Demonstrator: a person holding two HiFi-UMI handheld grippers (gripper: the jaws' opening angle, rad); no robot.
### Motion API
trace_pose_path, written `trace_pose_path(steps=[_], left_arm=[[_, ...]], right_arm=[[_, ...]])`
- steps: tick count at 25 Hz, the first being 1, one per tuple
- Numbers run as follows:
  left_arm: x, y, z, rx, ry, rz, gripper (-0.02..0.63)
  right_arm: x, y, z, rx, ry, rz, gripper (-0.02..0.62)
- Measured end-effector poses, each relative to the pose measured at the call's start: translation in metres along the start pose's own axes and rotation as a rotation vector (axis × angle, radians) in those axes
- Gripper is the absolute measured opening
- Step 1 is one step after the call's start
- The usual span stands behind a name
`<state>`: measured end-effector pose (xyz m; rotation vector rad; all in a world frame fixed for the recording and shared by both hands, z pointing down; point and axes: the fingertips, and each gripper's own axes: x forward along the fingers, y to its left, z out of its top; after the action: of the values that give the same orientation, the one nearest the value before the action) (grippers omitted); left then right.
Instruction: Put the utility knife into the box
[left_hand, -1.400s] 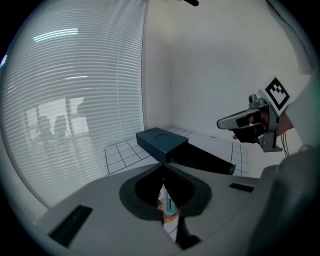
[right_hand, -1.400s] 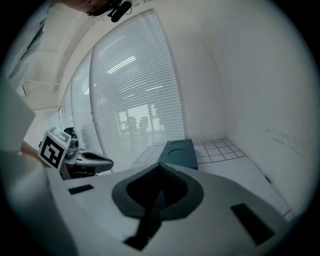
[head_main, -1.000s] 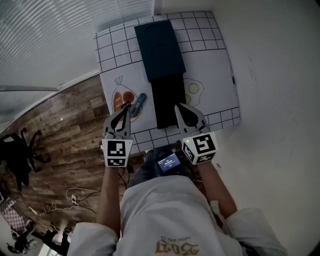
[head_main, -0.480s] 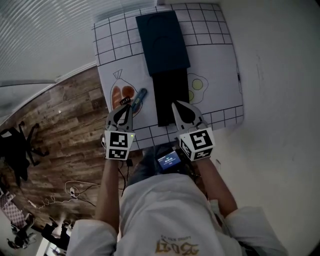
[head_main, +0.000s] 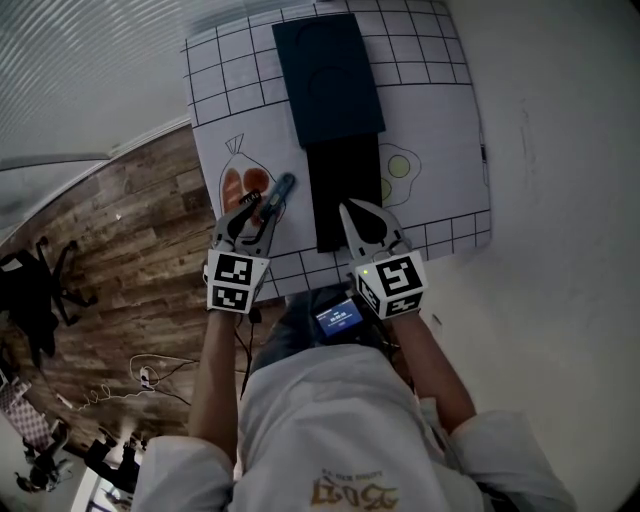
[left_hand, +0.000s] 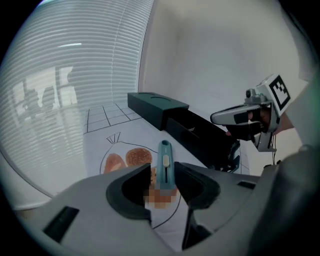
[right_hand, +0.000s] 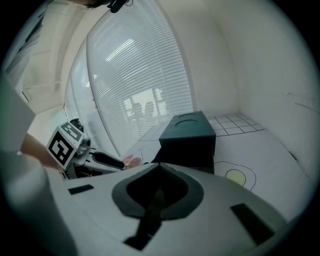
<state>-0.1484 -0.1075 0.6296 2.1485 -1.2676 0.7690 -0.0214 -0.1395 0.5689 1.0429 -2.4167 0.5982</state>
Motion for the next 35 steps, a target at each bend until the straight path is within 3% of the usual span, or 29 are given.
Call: trace_pose_path(steps=[1, 4, 16, 25, 35], left_arm=[[0.002, -0.001, -0.003, -0.02, 0.006, -0.015, 0.166], [0.007, -0.004, -0.01, -0.035, 0.038, -0.041, 0.178], [0.016, -0.004, -0.012, 0.057, 0.093, -0.018, 0.178], [0.017, -0.003, -0.015, 0.086, 0.087, 0.001, 0.148], [0.018, -0.002, -0.018, 0.112, 0.151, -0.032, 0.137]], right_arm=[[0.001, 0.0, -0.001, 0.001, 0.002, 0.002, 0.006], [0.002, 0.001, -0.002, 0.004, 0.008, 0.006, 0.007], [-0.001, -0.004, -0.001, 0.021, 0.001, 0.002, 0.006], [-0.002, -0.005, -0.002, 0.029, -0.002, -0.001, 0.006], [-0.001, -0.006, 0.001, 0.031, -0.008, -0.006, 0.006]])
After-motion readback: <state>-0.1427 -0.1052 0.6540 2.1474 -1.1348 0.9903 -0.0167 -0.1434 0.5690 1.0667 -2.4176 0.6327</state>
